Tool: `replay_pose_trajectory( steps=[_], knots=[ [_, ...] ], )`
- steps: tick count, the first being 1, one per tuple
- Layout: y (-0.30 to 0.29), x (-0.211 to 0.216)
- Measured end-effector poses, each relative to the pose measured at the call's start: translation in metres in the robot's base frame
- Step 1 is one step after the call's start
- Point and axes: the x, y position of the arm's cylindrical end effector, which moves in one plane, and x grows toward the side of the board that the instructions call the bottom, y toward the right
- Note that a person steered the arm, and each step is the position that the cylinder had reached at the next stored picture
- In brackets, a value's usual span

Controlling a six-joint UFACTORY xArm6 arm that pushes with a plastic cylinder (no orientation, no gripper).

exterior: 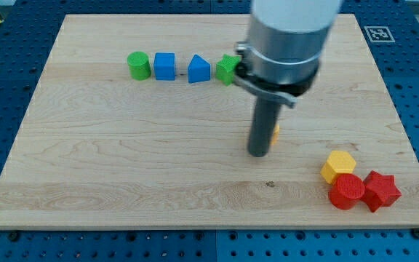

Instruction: Move the yellow heart closer to the yellow hexagon

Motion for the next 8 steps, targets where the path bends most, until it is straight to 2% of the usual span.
replay_pose_trajectory(
  steps=[1, 2, 5, 8],
  knots=[
    [-0.037, -0.034],
    [-0.033, -0.064],
    [0.028, -0.026],
    [0.036, -0.048]
  ],
)
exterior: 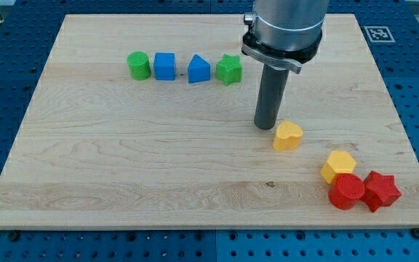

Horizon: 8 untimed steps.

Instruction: Move the yellow heart closer to the yellow hexagon

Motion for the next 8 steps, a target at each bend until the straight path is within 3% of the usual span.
replay_pose_trajectory(
  steps=[4, 6, 8],
  knots=[
    [0.018, 0.042],
    [0.023, 0.028],
    [0.048, 0.043]
  ],
)
